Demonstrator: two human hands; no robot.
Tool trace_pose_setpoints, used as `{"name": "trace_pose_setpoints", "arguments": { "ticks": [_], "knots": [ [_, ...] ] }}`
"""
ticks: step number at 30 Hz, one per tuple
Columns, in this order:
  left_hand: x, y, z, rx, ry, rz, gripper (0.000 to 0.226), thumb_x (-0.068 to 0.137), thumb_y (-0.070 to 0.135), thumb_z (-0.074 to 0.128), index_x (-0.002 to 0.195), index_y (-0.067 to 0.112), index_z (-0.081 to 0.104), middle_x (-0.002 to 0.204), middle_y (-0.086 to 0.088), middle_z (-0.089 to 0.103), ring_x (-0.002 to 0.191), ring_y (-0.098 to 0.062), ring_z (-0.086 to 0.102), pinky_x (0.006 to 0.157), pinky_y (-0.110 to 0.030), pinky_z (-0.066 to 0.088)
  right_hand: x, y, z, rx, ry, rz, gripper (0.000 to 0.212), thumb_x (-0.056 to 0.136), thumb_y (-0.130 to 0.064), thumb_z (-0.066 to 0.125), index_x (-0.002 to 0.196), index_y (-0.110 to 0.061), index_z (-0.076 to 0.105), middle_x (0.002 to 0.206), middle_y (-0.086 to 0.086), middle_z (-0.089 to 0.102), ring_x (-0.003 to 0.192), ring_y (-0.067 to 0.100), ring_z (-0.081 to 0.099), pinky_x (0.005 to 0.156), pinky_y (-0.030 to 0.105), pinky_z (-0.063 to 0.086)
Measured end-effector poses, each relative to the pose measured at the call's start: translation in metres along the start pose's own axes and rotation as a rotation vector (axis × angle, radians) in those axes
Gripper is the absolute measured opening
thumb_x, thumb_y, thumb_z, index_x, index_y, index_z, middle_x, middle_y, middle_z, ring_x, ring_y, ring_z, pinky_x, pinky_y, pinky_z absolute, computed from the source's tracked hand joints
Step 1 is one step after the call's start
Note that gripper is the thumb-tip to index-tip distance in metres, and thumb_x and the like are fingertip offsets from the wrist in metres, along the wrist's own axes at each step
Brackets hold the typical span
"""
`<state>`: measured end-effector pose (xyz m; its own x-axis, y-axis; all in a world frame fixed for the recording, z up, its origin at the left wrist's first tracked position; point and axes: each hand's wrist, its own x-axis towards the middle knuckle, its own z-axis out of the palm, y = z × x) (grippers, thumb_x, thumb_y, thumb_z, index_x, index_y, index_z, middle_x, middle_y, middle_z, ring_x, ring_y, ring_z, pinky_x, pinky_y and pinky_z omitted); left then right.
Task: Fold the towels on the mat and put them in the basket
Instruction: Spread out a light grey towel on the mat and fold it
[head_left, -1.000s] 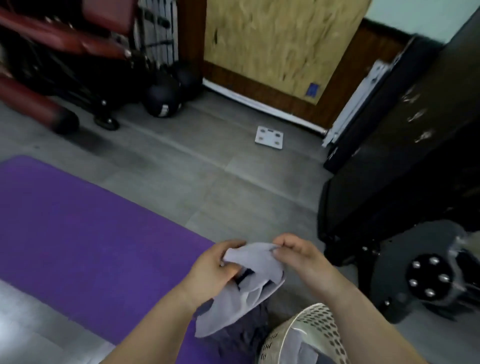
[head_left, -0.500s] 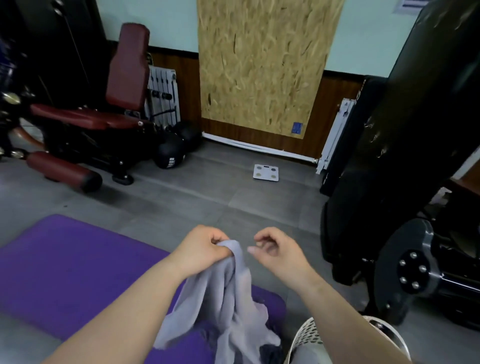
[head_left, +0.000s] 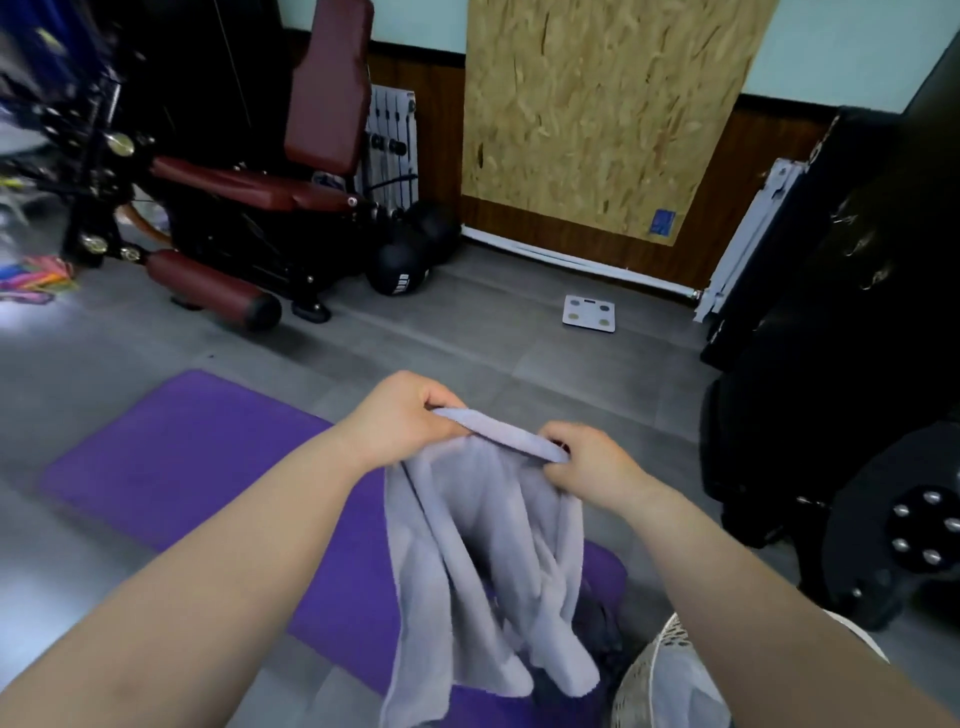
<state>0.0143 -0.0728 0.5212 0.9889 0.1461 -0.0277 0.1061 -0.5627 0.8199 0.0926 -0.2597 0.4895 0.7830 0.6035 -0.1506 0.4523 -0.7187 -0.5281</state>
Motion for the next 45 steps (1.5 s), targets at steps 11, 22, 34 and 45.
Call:
{"name": "trace_pose_setpoints", "arguments": {
  "ticks": [11, 22, 34, 45],
  "knots": [
    [-0.026, -0.178, -0.211, 0.001, 0.145, -0.112, 0.043, 0.077, 0.005, 0.067, 0.048, 0.036, 0.066, 0.053, 0.026, 0.062, 0.055, 0.014, 0.053, 0.055, -0.002, 0.038, 0.099, -0.115, 0.096, -0.201, -0.047, 0.226, 0.037, 0.082, -0.002, 0.042, 0.059, -0.028, 0.031, 0.073, -0.003, 0.045, 0.088, 0.024, 0.049, 0.065, 0.026, 0.031],
    [0.007, -0.233, -0.263, -0.184, 0.219, -0.186, 0.025, 0.087, 0.006, 0.054, 0.073, 0.024, 0.063, 0.069, 0.012, 0.065, 0.066, 0.001, 0.058, 0.058, -0.006, 0.041, 0.154, -0.187, 0.124, 0.747, -0.253, 0.214, 0.02, 0.074, -0.012, 0.06, 0.093, -0.014, 0.065, 0.085, -0.002, 0.066, 0.082, 0.01, 0.059, 0.071, 0.011, 0.045],
    [0.083, -0.24, -0.286, -0.194, -0.083, -0.147, 0.032, 0.07, 0.005, 0.064, 0.056, 0.032, 0.072, 0.071, 0.014, 0.072, 0.069, 0.006, 0.064, 0.062, -0.005, 0.047, 0.248, -0.211, 0.129, 0.766, -0.147, 0.107, 0.015, 0.086, -0.011, 0.061, 0.081, -0.025, 0.059, 0.091, -0.002, 0.06, 0.082, 0.005, 0.054, 0.083, 0.021, 0.042],
    [0.146, -0.296, -0.339, -0.054, -0.272, 0.003, 0.022, 0.06, 0.011, 0.066, 0.05, 0.03, 0.064, 0.053, 0.02, 0.059, 0.053, 0.003, 0.051, 0.05, -0.006, 0.036, 0.324, -0.296, 0.2, 0.779, -0.226, 0.117, 0.029, 0.084, -0.002, 0.061, 0.066, -0.023, 0.051, 0.053, -0.015, 0.053, 0.05, -0.005, 0.047, 0.054, 0.01, 0.037]
  ]
}}
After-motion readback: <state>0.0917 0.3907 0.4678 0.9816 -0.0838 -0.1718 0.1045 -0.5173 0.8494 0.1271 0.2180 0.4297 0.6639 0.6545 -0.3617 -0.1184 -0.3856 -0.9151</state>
